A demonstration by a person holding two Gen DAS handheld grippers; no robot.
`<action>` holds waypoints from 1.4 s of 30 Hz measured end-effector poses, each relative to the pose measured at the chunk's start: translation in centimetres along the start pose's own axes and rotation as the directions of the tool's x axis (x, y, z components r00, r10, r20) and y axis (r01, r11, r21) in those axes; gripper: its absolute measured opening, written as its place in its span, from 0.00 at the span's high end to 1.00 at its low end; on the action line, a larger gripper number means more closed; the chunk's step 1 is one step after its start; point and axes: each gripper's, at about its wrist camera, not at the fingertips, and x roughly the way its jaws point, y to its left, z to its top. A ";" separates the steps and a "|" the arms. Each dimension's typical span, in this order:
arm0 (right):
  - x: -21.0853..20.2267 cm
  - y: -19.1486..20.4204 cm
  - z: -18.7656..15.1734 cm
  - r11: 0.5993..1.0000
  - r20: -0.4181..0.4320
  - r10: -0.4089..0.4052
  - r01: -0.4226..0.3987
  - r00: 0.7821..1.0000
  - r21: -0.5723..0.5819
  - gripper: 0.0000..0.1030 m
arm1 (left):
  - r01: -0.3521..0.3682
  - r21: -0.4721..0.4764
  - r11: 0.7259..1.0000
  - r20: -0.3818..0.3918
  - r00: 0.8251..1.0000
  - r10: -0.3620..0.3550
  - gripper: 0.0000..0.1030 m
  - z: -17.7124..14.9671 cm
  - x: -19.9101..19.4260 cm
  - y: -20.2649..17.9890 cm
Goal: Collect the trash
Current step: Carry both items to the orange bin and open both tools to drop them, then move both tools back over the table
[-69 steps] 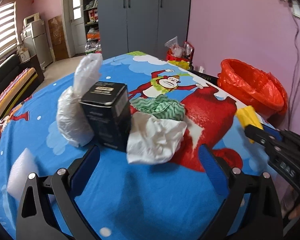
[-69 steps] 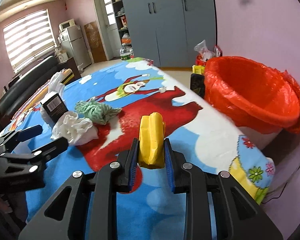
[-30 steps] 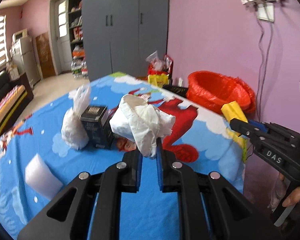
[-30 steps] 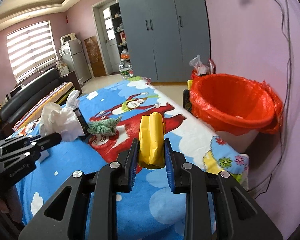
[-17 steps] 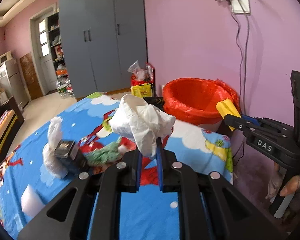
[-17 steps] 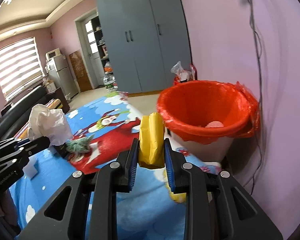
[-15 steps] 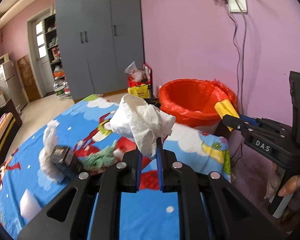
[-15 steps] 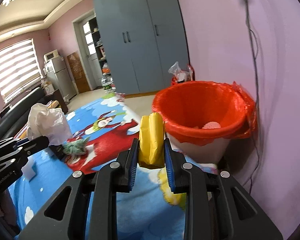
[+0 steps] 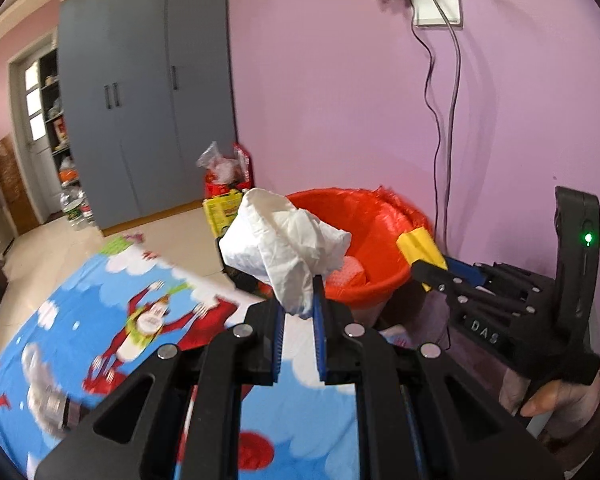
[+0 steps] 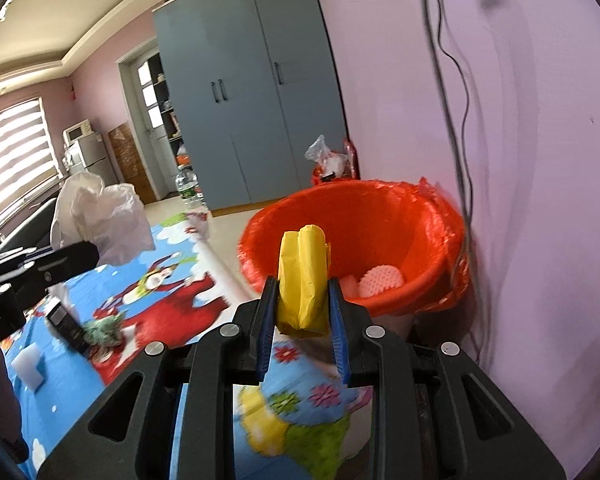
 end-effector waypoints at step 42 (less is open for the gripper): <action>4.4 -1.5 1.2 0.998 0.009 -0.043 0.043 0.999 0.044 0.38 | -0.152 0.131 0.980 0.076 0.987 0.143 0.08 3.1 5.8 0.1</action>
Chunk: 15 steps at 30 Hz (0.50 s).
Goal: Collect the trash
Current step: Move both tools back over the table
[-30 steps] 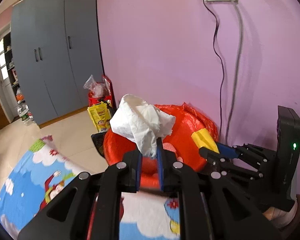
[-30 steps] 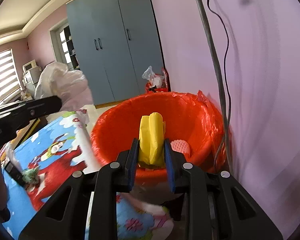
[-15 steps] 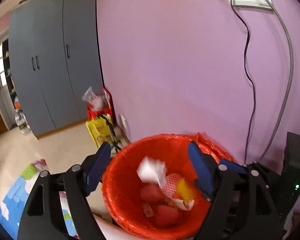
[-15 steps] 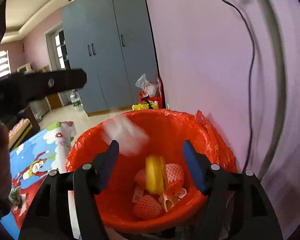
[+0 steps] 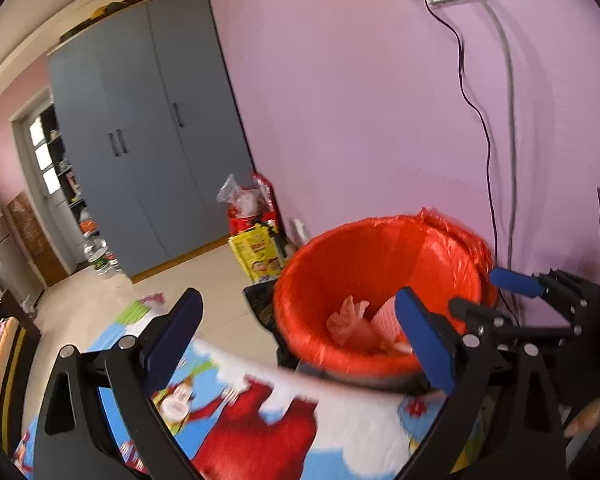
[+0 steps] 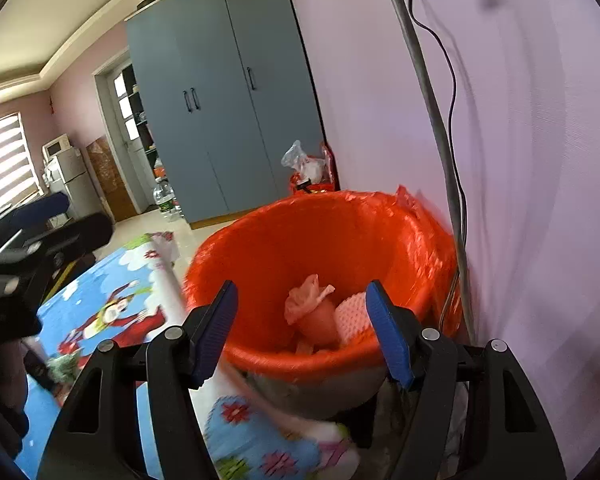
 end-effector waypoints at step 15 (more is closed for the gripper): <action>-4.3 7.1 -2.1 0.995 -0.067 0.058 -0.063 0.996 -0.076 0.38 | -0.123 -0.156 0.980 -0.074 0.991 0.112 0.05 -9.3 -11.7 7.5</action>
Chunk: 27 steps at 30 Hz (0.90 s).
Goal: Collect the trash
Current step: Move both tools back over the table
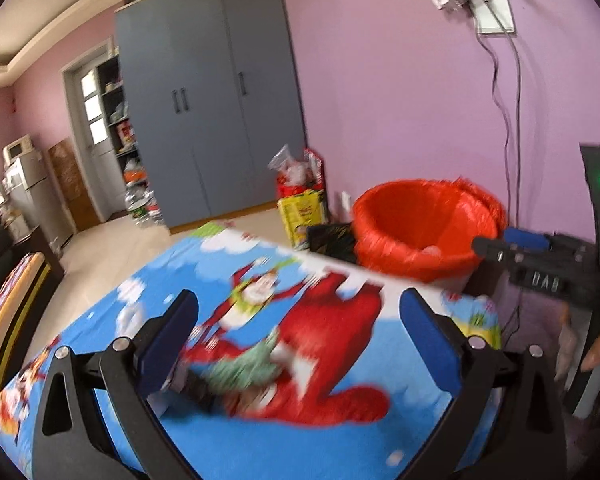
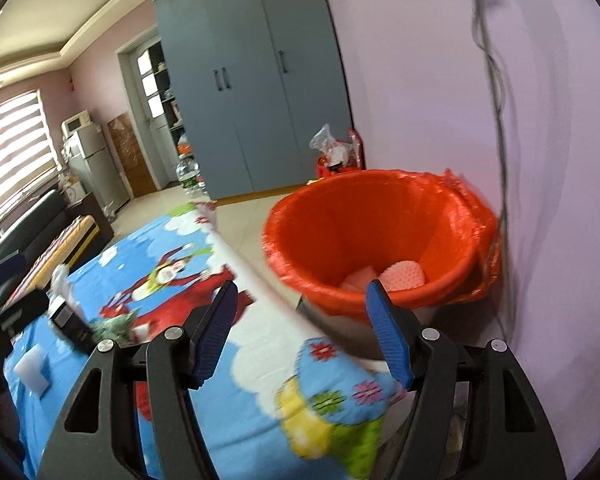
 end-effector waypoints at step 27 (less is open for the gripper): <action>8.1 17.3 -5.1 0.951 -0.270 0.143 -0.208 0.952 -0.229 0.38 | -0.186 -0.167 0.968 -0.163 0.974 0.159 0.05 -12.2 -2.7 11.2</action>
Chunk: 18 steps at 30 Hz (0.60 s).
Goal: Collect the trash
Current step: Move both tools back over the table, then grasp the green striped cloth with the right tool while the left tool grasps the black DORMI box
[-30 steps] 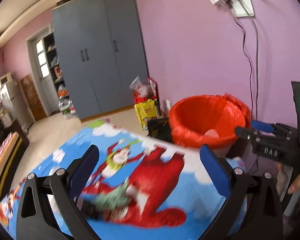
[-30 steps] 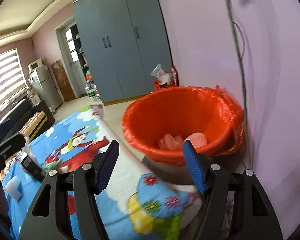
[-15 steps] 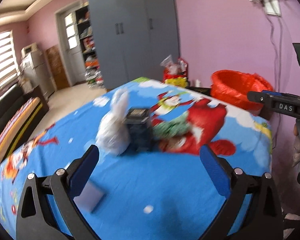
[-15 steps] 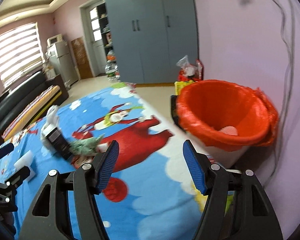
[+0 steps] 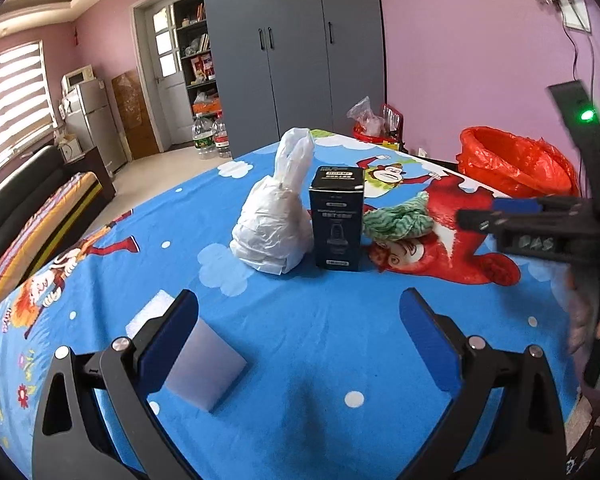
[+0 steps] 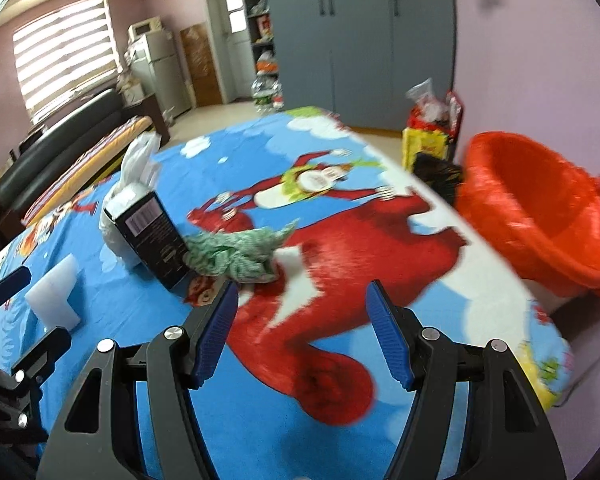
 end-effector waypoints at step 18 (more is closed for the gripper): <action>6.5 2.9 2.8 0.989 -0.101 0.132 -0.137 0.986 -0.054 0.48 | 0.030 -0.033 0.999 -0.044 0.999 -0.031 0.05 -0.6 1.3 0.9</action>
